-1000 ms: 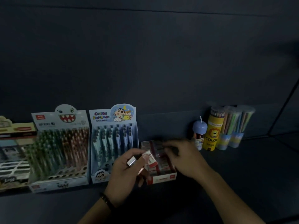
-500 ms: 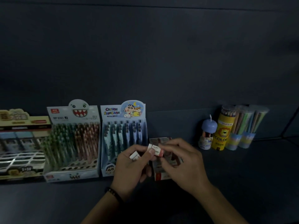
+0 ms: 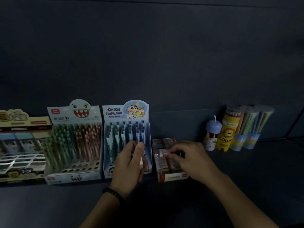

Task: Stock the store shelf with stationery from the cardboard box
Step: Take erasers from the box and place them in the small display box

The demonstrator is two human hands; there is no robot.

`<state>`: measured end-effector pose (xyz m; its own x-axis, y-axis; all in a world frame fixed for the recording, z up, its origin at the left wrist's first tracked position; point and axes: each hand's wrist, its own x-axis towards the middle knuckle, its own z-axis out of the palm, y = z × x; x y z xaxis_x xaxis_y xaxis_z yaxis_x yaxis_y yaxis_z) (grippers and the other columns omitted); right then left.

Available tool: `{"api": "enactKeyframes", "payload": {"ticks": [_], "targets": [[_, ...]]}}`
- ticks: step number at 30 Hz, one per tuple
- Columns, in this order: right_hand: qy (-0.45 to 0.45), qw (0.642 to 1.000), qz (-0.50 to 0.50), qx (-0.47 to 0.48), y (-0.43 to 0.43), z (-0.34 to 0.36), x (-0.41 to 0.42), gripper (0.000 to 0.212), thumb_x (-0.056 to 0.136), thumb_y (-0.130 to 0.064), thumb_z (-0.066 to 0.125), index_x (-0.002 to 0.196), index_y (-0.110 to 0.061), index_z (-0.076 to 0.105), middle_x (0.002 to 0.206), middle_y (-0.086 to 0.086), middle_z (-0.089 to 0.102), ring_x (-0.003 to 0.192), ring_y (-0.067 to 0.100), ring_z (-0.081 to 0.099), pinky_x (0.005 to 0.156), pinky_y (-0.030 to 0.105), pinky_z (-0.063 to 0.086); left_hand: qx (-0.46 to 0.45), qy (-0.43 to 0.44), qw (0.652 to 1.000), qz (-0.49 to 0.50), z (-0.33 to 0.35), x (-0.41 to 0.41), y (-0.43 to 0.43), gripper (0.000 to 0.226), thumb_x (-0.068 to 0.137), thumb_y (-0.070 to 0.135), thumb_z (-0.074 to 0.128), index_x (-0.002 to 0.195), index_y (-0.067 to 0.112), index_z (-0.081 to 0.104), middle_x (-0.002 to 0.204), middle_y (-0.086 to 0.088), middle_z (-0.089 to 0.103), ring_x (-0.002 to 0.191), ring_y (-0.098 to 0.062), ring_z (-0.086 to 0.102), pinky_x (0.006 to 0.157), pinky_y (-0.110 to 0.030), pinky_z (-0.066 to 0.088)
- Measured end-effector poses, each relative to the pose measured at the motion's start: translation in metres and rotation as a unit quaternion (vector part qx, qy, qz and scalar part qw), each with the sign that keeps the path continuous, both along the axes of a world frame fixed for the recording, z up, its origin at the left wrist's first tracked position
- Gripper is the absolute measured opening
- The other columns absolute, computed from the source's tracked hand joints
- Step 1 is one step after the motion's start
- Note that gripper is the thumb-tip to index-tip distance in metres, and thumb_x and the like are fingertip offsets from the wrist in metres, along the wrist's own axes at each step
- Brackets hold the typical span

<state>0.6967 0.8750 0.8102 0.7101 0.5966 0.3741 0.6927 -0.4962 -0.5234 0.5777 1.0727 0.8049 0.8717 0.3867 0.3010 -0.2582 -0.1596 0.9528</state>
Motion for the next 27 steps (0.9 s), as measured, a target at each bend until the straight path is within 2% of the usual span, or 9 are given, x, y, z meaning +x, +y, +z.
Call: {"api": "enactKeyframes", "payload": {"ticks": [2,5,9,12,16,18,20,24,27], "targets": [[-0.004,0.999,0.015,-0.036,0.006,-0.001,0.002,0.008,0.097,-0.029,0.075,0.103,-0.027,0.08,0.105,-0.017,0.07,0.097,-0.001,0.063,0.087,0.019,0.051,-0.07,0.003,0.997,-0.039,0.001,0.001,0.0,0.032,0.11,0.037,0.046,0.092,0.011,0.044,0.072,-0.014,0.059,0.049,-0.02,0.039,0.046,-0.029,0.033],[-0.021,0.997,0.031,-0.069,0.015,-0.001,0.002,0.013,0.098,-0.03,0.074,0.107,-0.024,0.081,0.109,-0.011,0.072,0.101,0.003,0.064,0.088,0.018,0.048,-0.192,0.012,0.974,-0.122,0.002,0.002,-0.001,0.017,0.102,0.03,0.05,0.086,0.029,0.045,0.088,-0.018,0.06,0.06,-0.017,0.04,0.058,-0.033,0.03],[-0.038,0.997,0.025,-0.068,0.018,-0.007,0.005,0.015,0.096,-0.024,0.076,0.109,-0.021,0.082,0.119,-0.005,0.068,0.108,0.01,0.062,0.09,0.015,0.041,-0.12,-0.02,0.985,-0.121,0.0,0.001,-0.004,0.016,0.109,0.018,0.043,0.094,0.023,0.045,0.106,-0.021,0.066,0.067,-0.027,0.048,0.059,-0.039,0.036],[-0.046,0.995,0.025,-0.08,0.017,-0.01,0.008,0.014,0.093,-0.026,0.078,0.106,-0.025,0.083,0.117,-0.006,0.066,0.105,0.01,0.063,0.091,0.022,0.05,-0.072,-0.037,0.989,-0.12,0.001,-0.001,-0.004,0.012,0.109,0.017,0.05,0.104,0.012,0.059,0.113,-0.018,0.067,0.078,-0.039,0.062,0.061,-0.044,0.05],[-0.053,0.995,0.018,-0.086,0.019,-0.01,0.007,0.011,0.088,-0.023,0.081,0.099,-0.026,0.084,0.105,-0.007,0.071,0.097,0.014,0.067,0.081,0.019,0.045,0.037,-0.028,0.996,-0.079,0.0,-0.001,-0.004,0.02,0.095,0.027,0.066,0.111,0.02,0.074,0.094,-0.006,0.066,0.068,-0.025,0.061,0.06,-0.04,0.054],[-0.034,0.996,0.024,-0.075,0.016,-0.006,0.006,0.009,0.091,-0.027,0.078,0.098,-0.03,0.083,0.102,-0.011,0.071,0.095,0.011,0.066,0.082,0.022,0.048,0.032,-0.023,0.998,-0.054,-0.001,0.001,-0.007,0.02,0.09,0.03,0.07,0.108,0.024,0.077,0.089,-0.003,0.069,0.063,-0.016,0.059,0.058,-0.034,0.052],[-0.003,0.997,0.006,-0.078,0.01,0.001,0.004,0.01,0.097,-0.033,0.071,0.098,-0.034,0.081,0.095,-0.019,0.07,0.093,0.005,0.065,0.09,0.031,0.052,-0.001,-0.024,0.999,-0.047,-0.001,0.001,-0.01,0.018,0.091,0.024,0.071,0.106,0.016,0.077,0.091,-0.006,0.075,0.068,-0.02,0.067,0.058,-0.036,0.055],[0.007,0.995,-0.012,0.103,-0.006,0.009,-0.018,0.019,0.097,-0.023,0.074,0.109,-0.038,0.075,0.1,-0.031,0.069,0.104,-0.006,0.066,0.087,0.009,0.047,-0.051,-0.007,0.998,-0.041,-0.002,0.003,-0.013,0.005,0.096,0.005,0.069,0.101,0.002,0.07,0.094,-0.013,0.078,0.086,-0.034,0.076,0.068,-0.04,0.064],[-0.038,0.979,0.043,0.194,-0.01,0.005,-0.035,0.031,0.084,-0.017,0.088,0.112,-0.025,0.079,0.108,-0.017,0.072,0.105,0.009,0.071,0.087,0.016,0.053,-0.057,-0.003,0.998,-0.037,-0.006,0.005,-0.011,0.005,0.096,0.005,0.071,0.1,0.003,0.07,0.092,-0.015,0.078,0.084,-0.037,0.076,0.068,-0.04,0.064]]}}
